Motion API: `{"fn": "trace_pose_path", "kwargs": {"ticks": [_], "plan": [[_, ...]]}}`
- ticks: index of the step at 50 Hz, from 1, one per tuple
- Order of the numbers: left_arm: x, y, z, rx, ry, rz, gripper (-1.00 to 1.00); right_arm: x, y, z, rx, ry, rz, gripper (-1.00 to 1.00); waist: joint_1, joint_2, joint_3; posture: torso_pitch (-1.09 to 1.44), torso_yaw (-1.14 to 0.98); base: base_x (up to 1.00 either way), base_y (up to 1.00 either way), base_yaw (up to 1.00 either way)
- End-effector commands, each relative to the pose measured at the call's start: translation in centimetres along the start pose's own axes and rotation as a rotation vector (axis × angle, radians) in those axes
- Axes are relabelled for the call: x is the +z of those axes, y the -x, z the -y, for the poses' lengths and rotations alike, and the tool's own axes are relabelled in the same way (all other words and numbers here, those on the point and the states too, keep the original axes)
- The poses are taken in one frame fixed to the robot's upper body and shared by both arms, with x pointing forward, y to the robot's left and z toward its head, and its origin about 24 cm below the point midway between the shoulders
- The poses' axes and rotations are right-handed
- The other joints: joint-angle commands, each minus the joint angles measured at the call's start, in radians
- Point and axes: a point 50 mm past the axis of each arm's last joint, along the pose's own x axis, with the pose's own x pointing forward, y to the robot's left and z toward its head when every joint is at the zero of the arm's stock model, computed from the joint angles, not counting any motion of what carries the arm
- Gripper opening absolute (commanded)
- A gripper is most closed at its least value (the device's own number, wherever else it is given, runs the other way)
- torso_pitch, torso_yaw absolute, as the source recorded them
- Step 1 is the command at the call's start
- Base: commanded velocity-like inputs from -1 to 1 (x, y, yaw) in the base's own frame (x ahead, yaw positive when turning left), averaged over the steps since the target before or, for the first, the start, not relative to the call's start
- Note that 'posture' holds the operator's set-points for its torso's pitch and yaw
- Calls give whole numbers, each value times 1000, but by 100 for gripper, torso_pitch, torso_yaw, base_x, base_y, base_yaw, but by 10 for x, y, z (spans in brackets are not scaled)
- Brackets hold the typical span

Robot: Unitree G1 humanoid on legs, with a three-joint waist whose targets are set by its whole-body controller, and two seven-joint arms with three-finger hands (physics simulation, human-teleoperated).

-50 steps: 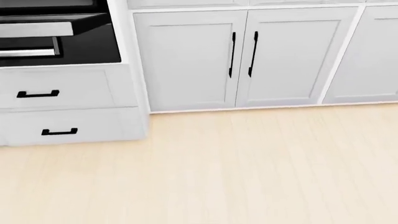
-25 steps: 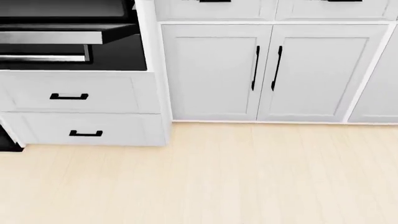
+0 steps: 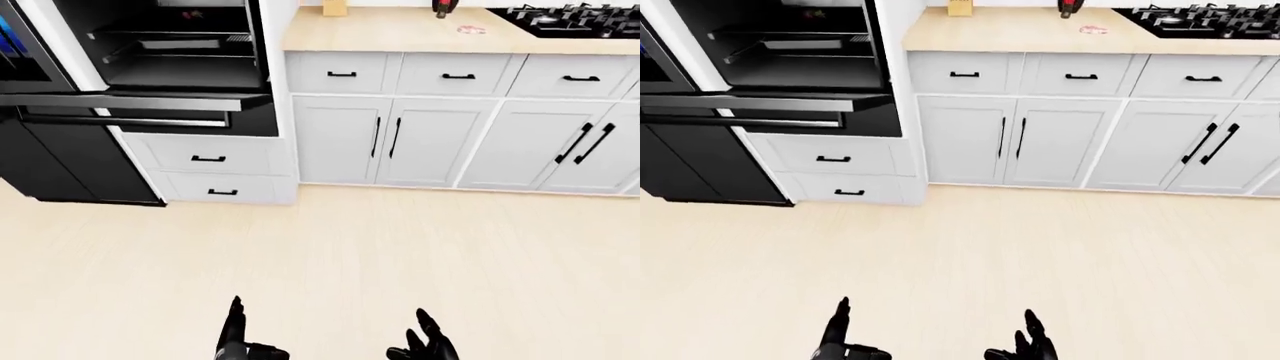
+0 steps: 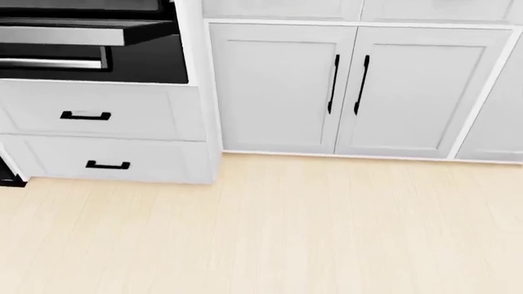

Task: Close the oven door.

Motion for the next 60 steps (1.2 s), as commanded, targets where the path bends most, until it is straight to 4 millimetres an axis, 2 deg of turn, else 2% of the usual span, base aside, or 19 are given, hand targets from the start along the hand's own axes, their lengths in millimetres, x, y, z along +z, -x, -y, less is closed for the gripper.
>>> {"fn": "trace_pose_path", "kwargs": {"ticks": [1, 5, 6, 14, 17, 19, 20, 24, 29, 34, 35, 39, 44, 47, 49, 50, 51, 53, 60], "plan": [[15, -5, -11, 45, 9, 63, 100, 15, -6, -6, 35, 24, 66, 100, 4, -3, -9, 0, 0, 37, 0, 0], [15, -5, -11, 44, 7, 63, 100, 15, -7, -7, 39, 26, 62, 100, 5, 75, -36, 0, 0, 33, 0, 0], [15, -5, -11, 44, 7, 63, 100, 15, -7, -7, 39, 27, 62, 100, 13, 40, -21, 0, 0, 34, 0, 0], [15, -5, -11, 44, 8, 63, 100, 15, -7, -8, 41, 28, 63, 100, 20, 10, -24, 0, 0, 36, 0, 0], [15, -5, -11, 44, 8, 64, 100, 14, -7, -8, 45, 27, 59, 100, 31, -37, -30, 0, 0, 37, 0, 0], [15, -5, -11, 45, 8, 64, 100, 14, -7, -8, 45, 27, 58, 100, 30, -97, -49, 0, 0, 37, 0, 0], [15, -5, -11, 45, 8, 64, 100, 14, -7, -8, 45, 28, 59, 100, 17, -66, -36, 0, 0, 36, 0, 0], [15, -5, -11, 45, 8, 64, 100, 14, -7, -8, 45, 29, 60, 100, -1, -70, -31, 0, 0, 36, 0, 0], [15, -5, -11, 46, 8, 64, 100, 14, -6, -7, 44, 29, 61, 100, -10, -29, -21, 0, 0, 36, 0, 0], [15, -5, -11, 46, 9, 64, 100, 14, -6, -7, 44, 30, 61, 100, -14, 81, -52, 0, 0, 36, 0, 0], [15, -5, -11, 46, 9, 64, 100, 14, -6, -7, 45, 30, 61, 100, -3, 43, -41, 0, 0, 37, 0, 0], [15, -5, -11, 46, 9, 64, 100, 14, -6, -8, 46, 31, 62, 100, 10, 49, -35, 0, 0, 36, 0, 0], [15, -5, -11, 46, 9, 64, 100, 14, -6, -8, 46, 30, 61, 100, 25, 6, -29, 0, 0, 36, 0, 0], [15, -5, -11, 46, 9, 64, 100, 14, -7, -8, 47, 31, 61, 100, 32, -46, -36, 0, 0, 36, 0, 0], [15, -5, -11, 46, 9, 64, 100, 14, -7, -8, 47, 31, 59, 100, 24, -116, -60, 0, 0, 36, 0, 0], [15, -5, -11, 46, 9, 64, 100, 14, -7, -8, 47, 32, 59, 100, 15, -55, -41, 0, 0, 36, 0, 0], [15, -5, -11, 46, 9, 64, 100, 15, -7, -8, 48, 32, 59, 100, 19, -82, -34, 0, 0, 37, 0, 0], [15, -5, -11, 45, 8, 64, 100, 15, -7, -9, 49, 32, 59, 100, 0, -82, -37, 0, 0, 37, 0, 0], [15, -5, -11, 45, 7, 64, 100, 15, -8, -9, 51, 34, 58, 100, -16, -11, -33, 0, 0, 36, 0, 0]]}}
